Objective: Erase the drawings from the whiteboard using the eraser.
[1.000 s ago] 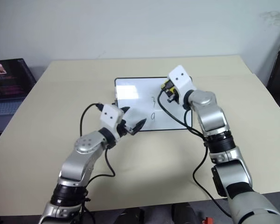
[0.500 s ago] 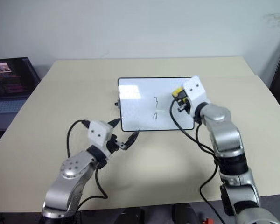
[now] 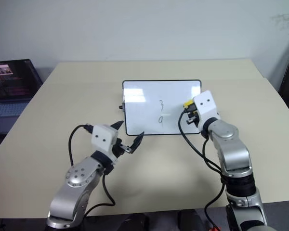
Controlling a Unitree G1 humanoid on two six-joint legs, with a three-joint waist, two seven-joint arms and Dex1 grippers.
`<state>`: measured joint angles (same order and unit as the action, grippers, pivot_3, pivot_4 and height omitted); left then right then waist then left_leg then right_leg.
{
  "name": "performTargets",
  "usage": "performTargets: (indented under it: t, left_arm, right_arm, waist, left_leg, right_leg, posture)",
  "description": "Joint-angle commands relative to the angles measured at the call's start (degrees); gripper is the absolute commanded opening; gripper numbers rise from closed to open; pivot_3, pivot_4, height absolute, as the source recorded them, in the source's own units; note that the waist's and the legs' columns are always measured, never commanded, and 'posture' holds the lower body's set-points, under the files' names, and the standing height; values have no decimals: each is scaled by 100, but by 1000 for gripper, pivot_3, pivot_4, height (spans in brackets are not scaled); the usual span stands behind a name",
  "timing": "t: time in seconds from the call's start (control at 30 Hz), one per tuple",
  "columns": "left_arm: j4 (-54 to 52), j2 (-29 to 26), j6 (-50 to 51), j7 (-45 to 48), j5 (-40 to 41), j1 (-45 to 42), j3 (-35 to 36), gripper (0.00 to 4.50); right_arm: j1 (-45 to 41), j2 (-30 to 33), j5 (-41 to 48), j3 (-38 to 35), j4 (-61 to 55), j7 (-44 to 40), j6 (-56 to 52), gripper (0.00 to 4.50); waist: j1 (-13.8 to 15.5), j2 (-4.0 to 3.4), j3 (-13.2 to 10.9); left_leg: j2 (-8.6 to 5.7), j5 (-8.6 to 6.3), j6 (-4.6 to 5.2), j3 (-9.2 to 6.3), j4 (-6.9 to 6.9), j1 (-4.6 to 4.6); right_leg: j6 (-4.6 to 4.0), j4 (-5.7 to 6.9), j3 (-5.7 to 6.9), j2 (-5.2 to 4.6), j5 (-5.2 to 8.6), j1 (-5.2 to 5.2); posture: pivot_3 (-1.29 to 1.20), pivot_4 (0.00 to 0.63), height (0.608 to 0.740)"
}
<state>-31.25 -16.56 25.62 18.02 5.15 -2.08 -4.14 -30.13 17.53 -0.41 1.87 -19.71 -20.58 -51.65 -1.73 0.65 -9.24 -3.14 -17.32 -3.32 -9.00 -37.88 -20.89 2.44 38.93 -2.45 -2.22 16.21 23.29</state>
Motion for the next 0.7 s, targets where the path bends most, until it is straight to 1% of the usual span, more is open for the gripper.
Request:
performTargets:
  t: [0.03,0.17,0.4,0.6,0.7]
  left_arm:
    - [-160,-30,-94,-29,-11,-91,82,4500]
    - [-53,-80,-23,12,0,-244,87,4500]
    - [562,-190,296,293,24,-582,-219,4500]
    - [1027,-36,426,292,21,-751,-429,4500]
    - [1199,82,422,204,-29,-995,-475,4500]
  right_arm:
    - [-153,41,86,-66,-84,53,91,1123]
    - [-331,47,77,4,86,37,210,1123]
    - [-1110,-155,41,311,1096,-12,870,1123]
    - [-1524,-325,-7,565,1910,-137,1567,1123]
    - [-1800,-367,-38,668,2406,-213,1968,1123]
  waist:
    - [0,0,0]
    - [0,0,0]
    - [-13,0,0]
    - [-8,0,-1]
    - [-7,0,-1]
  left_leg:
    - [0,0,0,0,0,0]
    - [0,0,0,0,0,0]
    - [0,0,0,2,1,4]
    - [-1,0,0,-3,1,0]
    - [-2,1,0,-3,1,-1]
  right_leg:
    - [0,0,0,0,0,0]
    - [0,0,0,0,0,0]
    - [0,1,0,3,0,-1]
    - [0,-4,2,1,0,1]
    - [0,-4,2,0,0,1]
  posture:
    - [0,150,740]
    - [0,150,740]
    - [0,150,740]
    - [0,150,740]
    - [0,150,740]
